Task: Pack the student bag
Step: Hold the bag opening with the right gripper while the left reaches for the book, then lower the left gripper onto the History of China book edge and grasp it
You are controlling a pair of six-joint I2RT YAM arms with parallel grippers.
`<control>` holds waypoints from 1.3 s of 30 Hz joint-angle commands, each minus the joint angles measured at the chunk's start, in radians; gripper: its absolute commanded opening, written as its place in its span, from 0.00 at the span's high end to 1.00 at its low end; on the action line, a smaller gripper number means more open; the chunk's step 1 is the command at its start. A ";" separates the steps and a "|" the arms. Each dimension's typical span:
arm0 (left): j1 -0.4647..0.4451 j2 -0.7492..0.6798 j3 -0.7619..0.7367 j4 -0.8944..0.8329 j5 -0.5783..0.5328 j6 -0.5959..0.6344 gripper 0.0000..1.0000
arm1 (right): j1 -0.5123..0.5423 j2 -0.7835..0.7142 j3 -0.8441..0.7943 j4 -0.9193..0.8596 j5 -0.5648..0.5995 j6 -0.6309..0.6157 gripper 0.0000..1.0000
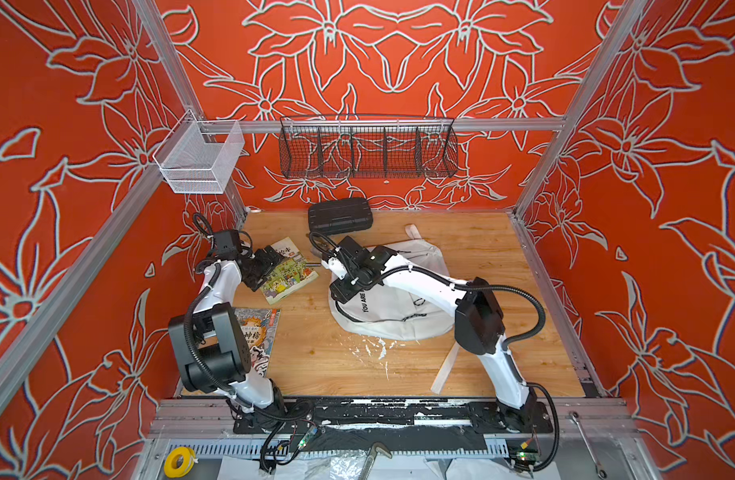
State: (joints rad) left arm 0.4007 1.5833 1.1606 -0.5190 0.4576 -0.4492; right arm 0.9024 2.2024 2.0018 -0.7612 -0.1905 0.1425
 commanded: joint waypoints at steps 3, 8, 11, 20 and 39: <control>0.011 0.023 -0.008 -0.018 0.007 0.025 0.08 | 0.000 -0.021 -0.018 -0.052 -0.001 0.005 0.69; 0.029 0.049 -0.016 0.018 0.035 0.035 0.08 | -0.008 -0.071 -0.061 -0.030 -0.028 0.009 0.98; 0.052 0.085 -0.012 0.033 0.052 0.037 0.08 | -0.024 -0.144 -0.132 0.037 -0.035 0.029 1.00; 0.102 0.223 0.043 0.077 0.056 0.080 0.13 | -0.062 -0.255 -0.213 0.117 -0.065 0.012 1.00; 0.103 0.292 0.146 -0.055 -0.084 0.135 0.06 | -0.092 -0.234 -0.193 0.148 -0.109 -0.019 1.00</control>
State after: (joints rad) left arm 0.5030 1.8591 1.2903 -0.5144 0.3935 -0.3107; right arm 0.8169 1.9545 1.7901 -0.6441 -0.2714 0.1390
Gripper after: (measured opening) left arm 0.957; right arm 0.049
